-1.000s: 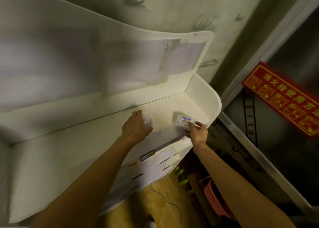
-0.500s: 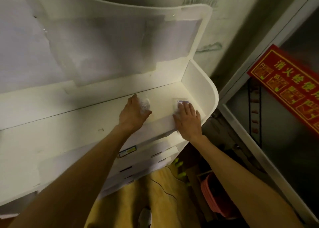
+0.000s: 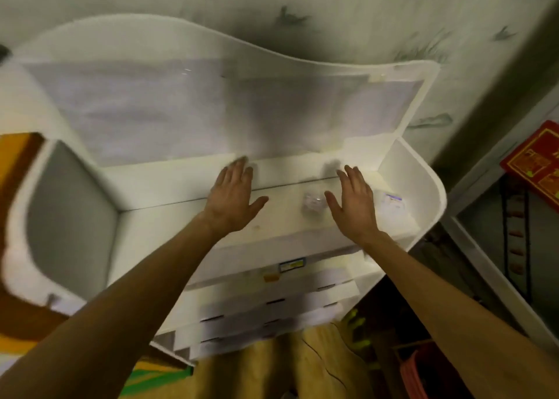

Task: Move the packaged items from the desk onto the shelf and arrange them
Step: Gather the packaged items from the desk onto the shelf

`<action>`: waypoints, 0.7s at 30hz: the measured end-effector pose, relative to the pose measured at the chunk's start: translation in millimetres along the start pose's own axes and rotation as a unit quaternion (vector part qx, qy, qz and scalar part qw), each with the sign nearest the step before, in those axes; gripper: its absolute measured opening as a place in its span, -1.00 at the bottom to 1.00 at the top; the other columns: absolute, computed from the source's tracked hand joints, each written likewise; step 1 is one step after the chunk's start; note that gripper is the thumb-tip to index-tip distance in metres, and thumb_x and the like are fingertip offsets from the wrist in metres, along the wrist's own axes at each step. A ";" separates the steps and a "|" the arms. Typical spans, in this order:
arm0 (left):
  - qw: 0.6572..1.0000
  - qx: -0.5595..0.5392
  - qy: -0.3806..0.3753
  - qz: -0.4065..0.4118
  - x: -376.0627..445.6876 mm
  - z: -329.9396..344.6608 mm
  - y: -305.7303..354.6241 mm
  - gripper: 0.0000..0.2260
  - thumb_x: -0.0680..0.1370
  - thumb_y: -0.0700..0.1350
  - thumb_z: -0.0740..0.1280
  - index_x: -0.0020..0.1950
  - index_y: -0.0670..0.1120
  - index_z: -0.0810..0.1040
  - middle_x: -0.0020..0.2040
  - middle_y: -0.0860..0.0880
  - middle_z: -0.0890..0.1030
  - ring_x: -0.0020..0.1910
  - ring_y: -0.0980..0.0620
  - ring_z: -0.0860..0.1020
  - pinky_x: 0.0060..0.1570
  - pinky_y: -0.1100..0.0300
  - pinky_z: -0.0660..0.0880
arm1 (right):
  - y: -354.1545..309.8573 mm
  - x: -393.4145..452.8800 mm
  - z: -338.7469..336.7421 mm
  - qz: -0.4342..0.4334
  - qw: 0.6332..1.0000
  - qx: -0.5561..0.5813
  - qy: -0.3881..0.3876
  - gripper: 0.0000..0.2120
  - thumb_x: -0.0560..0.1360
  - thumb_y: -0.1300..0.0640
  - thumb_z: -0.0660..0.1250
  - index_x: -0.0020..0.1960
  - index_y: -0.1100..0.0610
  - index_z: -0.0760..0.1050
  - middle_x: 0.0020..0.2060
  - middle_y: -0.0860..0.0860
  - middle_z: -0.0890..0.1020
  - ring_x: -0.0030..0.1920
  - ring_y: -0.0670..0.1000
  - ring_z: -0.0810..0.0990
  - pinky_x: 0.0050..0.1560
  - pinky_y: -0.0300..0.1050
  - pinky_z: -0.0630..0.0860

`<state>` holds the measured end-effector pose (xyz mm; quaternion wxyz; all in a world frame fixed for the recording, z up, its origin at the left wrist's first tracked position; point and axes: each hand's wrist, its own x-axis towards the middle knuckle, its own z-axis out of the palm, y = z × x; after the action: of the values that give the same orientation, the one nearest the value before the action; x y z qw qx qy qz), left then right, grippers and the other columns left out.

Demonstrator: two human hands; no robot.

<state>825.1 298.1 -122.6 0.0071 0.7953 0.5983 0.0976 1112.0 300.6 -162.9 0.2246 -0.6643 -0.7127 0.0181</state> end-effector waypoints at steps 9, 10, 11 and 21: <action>0.986 0.139 0.096 0.002 -123.2 -152.3 -126.1 -0.39 0.59 0.11 0.21 0.54 -0.20 0.27 0.52 -0.22 0.31 0.53 -0.21 0.22 0.57 -0.03 -0.03 | -287.1 2.3 -23.1 -0.116 0.971 0.170 0.126 -0.42 0.64 -0.10 0.12 0.54 0.22 0.27 0.54 0.16 0.30 0.56 0.16 0.19 0.53 0.09 0.17; 0.982 0.159 0.101 -0.024 -143.8 -168.5 -149.7 -0.39 0.60 0.13 0.18 0.54 -0.20 0.26 0.53 -0.22 0.30 0.53 -0.21 0.21 0.57 -0.04 -0.03 | -320.9 -6.0 -22.3 -0.127 0.969 0.174 0.120 -0.41 0.64 -0.11 0.11 0.55 0.22 0.24 0.55 0.16 0.28 0.58 0.16 0.16 0.53 0.08 0.12; 0.978 0.171 0.108 -0.053 -165.4 -183.6 -174.6 -0.39 0.60 0.16 0.15 0.54 -0.19 0.27 0.53 -0.22 0.30 0.53 -0.21 0.21 0.56 -0.05 -0.02 | -353.8 -14.5 -21.2 -0.140 0.968 0.176 0.115 -0.39 0.64 -0.12 0.09 0.57 0.21 0.21 0.56 0.16 0.25 0.59 0.15 0.12 0.54 0.08 0.09; 0.932 0.173 0.045 -0.315 -412.9 -218.7 -392.3 -0.33 0.63 0.30 -0.11 0.61 -0.09 0.12 0.62 -0.14 0.12 0.59 -0.15 0.08 0.56 -0.09 -0.03 | -621.3 -120.7 15.6 -0.336 0.929 0.151 0.034 -0.35 0.67 -0.18 0.05 0.60 0.20 0.13 0.60 0.12 0.17 0.61 0.13 0.04 0.56 0.16 0.04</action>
<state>307.1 -7.0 -19.0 -0.1270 0.5493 0.8257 0.0208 525.4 117.0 -11.2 0.3396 -0.3448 -0.8747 0.0264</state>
